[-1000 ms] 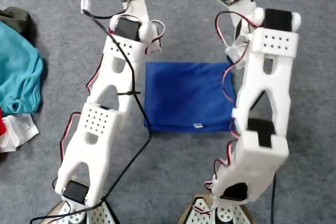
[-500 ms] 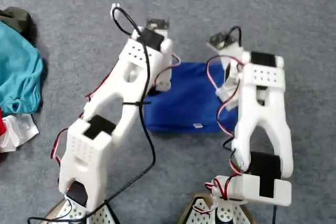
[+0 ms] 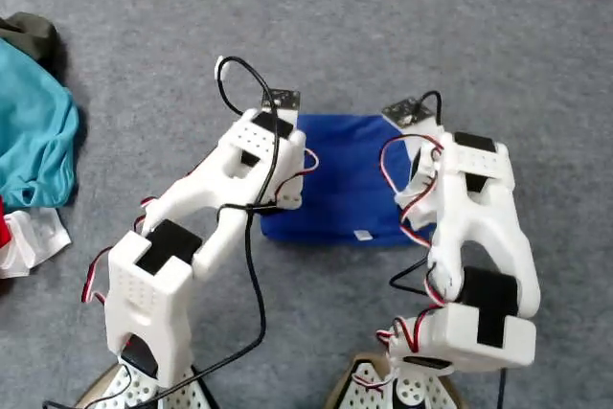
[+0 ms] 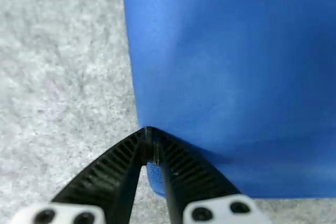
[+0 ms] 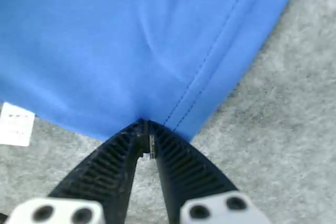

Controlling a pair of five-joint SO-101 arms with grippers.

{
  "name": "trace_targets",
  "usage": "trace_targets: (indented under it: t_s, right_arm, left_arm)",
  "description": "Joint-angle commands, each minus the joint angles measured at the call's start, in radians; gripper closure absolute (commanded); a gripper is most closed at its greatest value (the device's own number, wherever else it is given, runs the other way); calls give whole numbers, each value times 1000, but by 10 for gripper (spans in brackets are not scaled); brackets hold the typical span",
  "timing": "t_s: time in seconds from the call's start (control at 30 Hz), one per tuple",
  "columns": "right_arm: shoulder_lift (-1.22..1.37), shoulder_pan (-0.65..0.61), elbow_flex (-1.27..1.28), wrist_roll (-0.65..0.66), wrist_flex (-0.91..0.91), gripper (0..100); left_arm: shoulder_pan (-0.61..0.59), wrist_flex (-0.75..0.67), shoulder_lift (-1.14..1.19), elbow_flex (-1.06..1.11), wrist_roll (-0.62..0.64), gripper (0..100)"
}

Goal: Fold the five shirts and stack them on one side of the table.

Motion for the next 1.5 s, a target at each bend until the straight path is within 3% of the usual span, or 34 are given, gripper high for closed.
trace_targets:
  t_s: [0.0, 0.2, 0.33, 0.7, 0.93, 1.1, 1.37, 1.47]
  right_arm:
    - [-2, -16, -70, 6, 31, 993]
    - [-93, -35, -240, 6, 164, 993]
    - [-110, -28, -343, 8, 169, 993]
    - [259, -33, -547, -63, -34, 993]
    - [519, -15, -696, -77, -48, 993]
    - [559, 16, -762, -72, 2, 993]
    - [564, 21, -782, -46, 11, 993]
    - [524, -1, -816, -25, 107, 993]
  left_arm:
    - [-15, -17, -58, -21, 9, 979]
    - [-107, 121, -76, -236, 3, 979]
    - [-149, 138, -77, -400, 8, 979]
    - [-109, -236, 114, -453, 123, 979]
    - [-91, -359, 228, -453, 130, 979]
    - [-132, -327, 297, -476, 126, 980]
    - [-219, -172, 423, -704, 126, 980]
    - [-213, -120, 444, -795, 126, 980]
